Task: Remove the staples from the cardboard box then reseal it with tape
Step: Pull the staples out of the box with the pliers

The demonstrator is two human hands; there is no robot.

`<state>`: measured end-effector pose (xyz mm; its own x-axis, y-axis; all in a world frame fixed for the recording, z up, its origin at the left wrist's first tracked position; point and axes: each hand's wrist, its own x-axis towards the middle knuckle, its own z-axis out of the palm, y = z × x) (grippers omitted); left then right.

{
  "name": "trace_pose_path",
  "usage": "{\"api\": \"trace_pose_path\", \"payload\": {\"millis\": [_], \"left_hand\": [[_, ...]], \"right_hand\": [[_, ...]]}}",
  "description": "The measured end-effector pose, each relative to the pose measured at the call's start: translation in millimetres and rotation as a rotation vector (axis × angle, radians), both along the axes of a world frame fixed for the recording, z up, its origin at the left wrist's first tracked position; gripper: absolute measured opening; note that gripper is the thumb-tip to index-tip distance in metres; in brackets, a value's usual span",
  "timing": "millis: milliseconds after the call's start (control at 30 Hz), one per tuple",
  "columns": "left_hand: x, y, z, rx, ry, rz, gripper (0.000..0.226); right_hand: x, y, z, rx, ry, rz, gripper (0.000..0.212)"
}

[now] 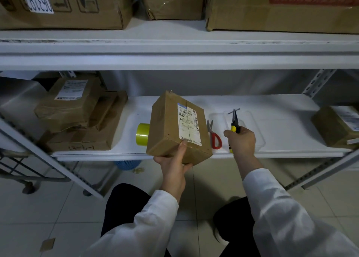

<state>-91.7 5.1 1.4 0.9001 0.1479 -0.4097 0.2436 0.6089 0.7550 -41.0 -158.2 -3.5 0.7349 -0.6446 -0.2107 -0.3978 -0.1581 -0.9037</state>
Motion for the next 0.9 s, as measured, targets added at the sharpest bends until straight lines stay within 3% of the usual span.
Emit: {"api": "trace_pose_path", "payload": {"millis": [167, 333, 500, 633, 767, 900], "left_hand": [[1, -7, -4, 0.030, 0.021, -0.011, 0.051], [1, -8, -12, 0.082, 0.032, -0.021, 0.065], [1, -8, -15, 0.113, 0.034, -0.028, 0.064], [0, -9, -15, 0.119, 0.041, -0.028, 0.065], [-1, -8, -13, 0.089, 0.027, -0.009, 0.061], [-1, -5, -13, 0.085, -0.002, -0.011, 0.057]], "right_hand": [[-3, -26, -18, 0.039, 0.146, -0.029, 0.020], [-4, -34, -25, -0.017, 0.258, 0.002, 0.035], [-4, -20, -13, -0.038, 0.073, 0.023, 0.019], [-1, 6, 9, -0.077, -0.052, 0.189, 0.013], [2, 28, 30, -0.032, -0.119, 0.328, 0.019], [2, 43, 39, -0.023, -0.152, 0.384, 0.046]]}}
